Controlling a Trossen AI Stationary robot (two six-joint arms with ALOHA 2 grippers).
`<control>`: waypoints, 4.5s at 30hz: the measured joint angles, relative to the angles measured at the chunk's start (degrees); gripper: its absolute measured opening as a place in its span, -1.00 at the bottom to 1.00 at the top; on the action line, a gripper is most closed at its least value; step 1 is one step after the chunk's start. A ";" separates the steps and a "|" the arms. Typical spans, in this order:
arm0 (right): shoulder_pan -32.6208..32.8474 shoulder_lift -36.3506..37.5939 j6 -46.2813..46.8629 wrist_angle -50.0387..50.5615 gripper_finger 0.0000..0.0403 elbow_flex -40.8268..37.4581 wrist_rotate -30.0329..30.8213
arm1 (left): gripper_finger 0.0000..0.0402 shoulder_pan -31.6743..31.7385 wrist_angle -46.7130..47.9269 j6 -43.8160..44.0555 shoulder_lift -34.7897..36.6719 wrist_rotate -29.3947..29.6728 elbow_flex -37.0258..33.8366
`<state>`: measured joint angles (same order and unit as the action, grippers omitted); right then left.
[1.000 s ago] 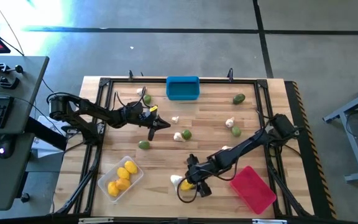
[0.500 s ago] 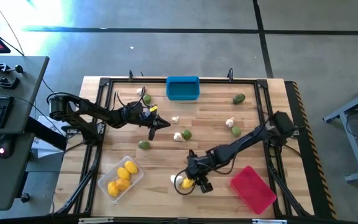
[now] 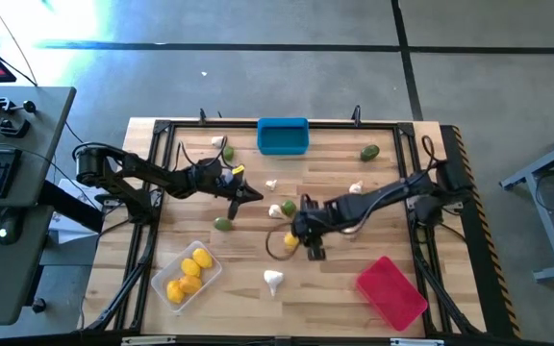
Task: Sort produce into baskets
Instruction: Put the lemon into the transparent bin
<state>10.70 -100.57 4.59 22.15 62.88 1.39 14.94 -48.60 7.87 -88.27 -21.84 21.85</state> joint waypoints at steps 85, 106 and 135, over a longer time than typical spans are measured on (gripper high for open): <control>-4.33 3.69 -0.16 -14.93 -0.66 -0.36 17.72 | -0.44 -32.51 69.99 15.35 35.89 14.45 11.43; -5.97 3.67 -2.12 -15.84 -0.94 -0.36 18.92 | -0.44 -53.00 92.50 25.93 21.41 19.79 24.33; -7.99 3.65 -7.63 -14.03 -0.94 -0.38 18.55 | 0.03 -52.10 90.90 19.92 14.40 16.40 27.44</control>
<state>2.72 -96.92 -3.04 8.12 62.50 19.94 -37.17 42.30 27.79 -73.87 -5.43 49.28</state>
